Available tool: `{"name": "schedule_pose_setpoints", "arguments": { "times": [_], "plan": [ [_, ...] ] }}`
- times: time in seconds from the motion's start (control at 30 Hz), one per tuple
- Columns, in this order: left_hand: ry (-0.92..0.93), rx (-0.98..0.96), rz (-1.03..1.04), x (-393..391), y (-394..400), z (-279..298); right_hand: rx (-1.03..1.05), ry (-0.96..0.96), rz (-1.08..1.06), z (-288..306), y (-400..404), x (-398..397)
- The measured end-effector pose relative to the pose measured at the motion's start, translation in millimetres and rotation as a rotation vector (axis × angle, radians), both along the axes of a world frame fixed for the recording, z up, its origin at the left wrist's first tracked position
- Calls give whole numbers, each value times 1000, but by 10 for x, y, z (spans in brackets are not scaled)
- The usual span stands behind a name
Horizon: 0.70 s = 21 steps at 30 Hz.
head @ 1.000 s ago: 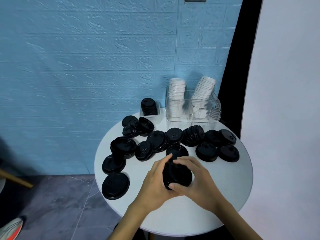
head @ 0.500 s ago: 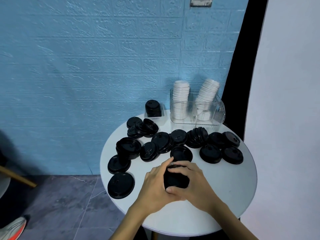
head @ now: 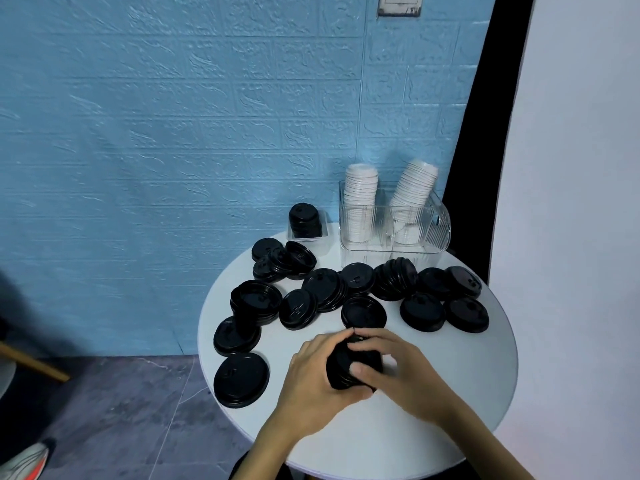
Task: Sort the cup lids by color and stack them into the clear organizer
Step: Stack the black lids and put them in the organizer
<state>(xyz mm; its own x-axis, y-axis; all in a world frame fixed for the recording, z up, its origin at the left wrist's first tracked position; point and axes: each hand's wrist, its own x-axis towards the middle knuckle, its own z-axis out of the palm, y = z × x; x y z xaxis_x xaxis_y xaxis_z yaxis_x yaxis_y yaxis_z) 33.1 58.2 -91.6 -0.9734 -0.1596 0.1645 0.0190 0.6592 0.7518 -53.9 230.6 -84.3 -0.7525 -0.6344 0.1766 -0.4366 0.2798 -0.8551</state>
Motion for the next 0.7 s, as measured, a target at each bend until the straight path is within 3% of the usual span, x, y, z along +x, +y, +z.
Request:
{"name": "schedule_pose_setpoints", "arguments": {
  "times": [0.13, 0.23, 0.47, 0.7],
  "plan": [
    [1, 3, 0, -3, -13, 1, -70, 128, -286, 187, -37, -371],
    [-8, 28, 12, -5, -37, -26, 178, 138, -237, 225, -177, -560],
    [-14, 64, 36, -12, -49, -30, 547, 415, -198, 88, -326, -773],
    [2, 68, 81, -17, -50, -36, 428, 460, -211, 229, -268, -683]
  ]
}}
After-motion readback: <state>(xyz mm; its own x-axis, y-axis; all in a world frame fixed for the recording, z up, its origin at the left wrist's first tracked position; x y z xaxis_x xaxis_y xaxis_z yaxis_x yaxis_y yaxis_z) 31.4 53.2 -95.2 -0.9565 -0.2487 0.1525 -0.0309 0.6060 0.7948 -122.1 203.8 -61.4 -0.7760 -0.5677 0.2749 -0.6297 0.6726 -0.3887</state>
